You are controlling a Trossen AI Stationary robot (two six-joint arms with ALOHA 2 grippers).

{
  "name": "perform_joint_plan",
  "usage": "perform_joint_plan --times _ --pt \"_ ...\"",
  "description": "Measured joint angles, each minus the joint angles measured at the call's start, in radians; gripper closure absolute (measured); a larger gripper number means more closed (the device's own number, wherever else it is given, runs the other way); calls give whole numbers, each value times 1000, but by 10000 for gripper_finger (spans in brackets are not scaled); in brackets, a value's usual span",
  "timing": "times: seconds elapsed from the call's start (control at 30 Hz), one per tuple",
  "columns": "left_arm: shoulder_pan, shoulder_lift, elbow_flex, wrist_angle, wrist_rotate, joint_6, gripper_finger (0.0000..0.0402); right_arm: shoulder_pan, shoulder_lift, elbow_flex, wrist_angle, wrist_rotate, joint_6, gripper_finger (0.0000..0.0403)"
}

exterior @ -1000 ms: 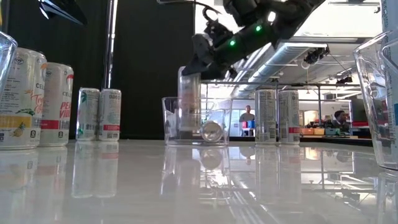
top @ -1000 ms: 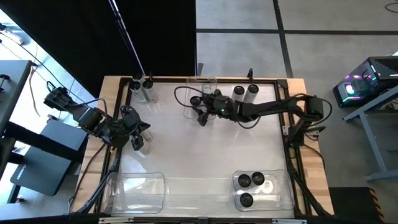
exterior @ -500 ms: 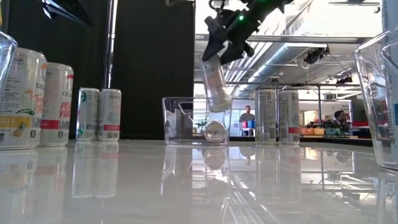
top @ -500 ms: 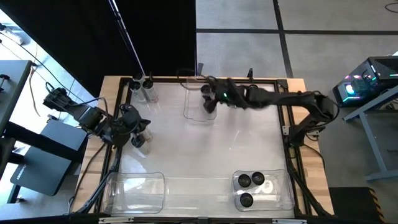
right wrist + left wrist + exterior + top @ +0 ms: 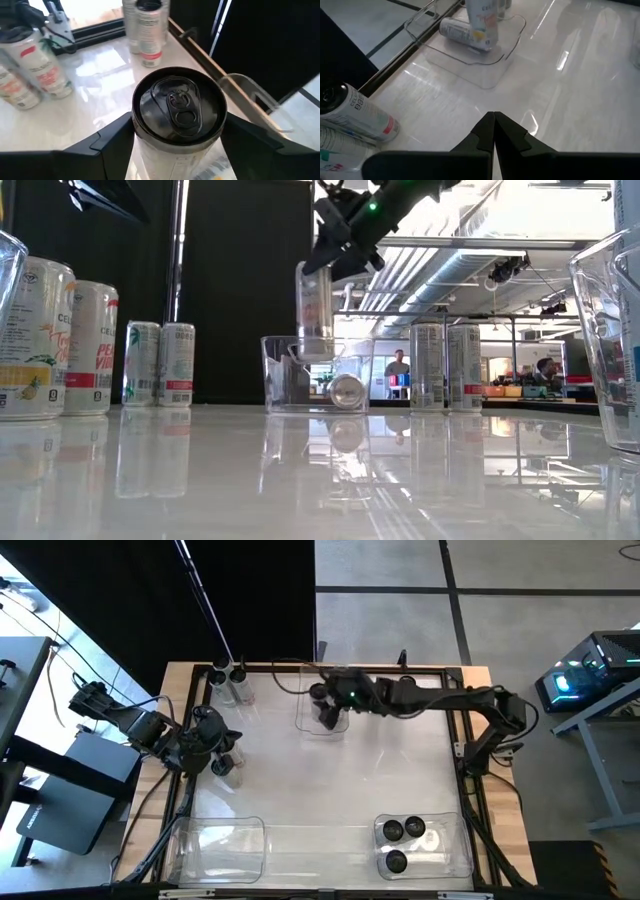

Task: Sort soda cans
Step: Put the right white yellow soda can into the top middle transparent bin

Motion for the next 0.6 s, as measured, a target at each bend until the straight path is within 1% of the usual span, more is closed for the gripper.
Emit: perform_joint_plan --times 0.17,0.27,0.37,0.4,0.5,0.6 --pt "0 0 0 0 2 0 401 32 0 -82 110 2 -25 167" --pt "0 0 0 0 2 0 401 60 0 -96 173 82 -70 174" --pt "0 0 0 -1 2 0 401 105 -14 -47 198 170 -143 174" --pt "0 0 0 -1 1 0 401 125 -17 -26 208 180 -167 174" --pt "0 0 0 -1 1 1 401 196 -19 27 208 157 -203 174" --pt "0 0 0 0 1 8 401 259 -18 41 202 108 -203 174"
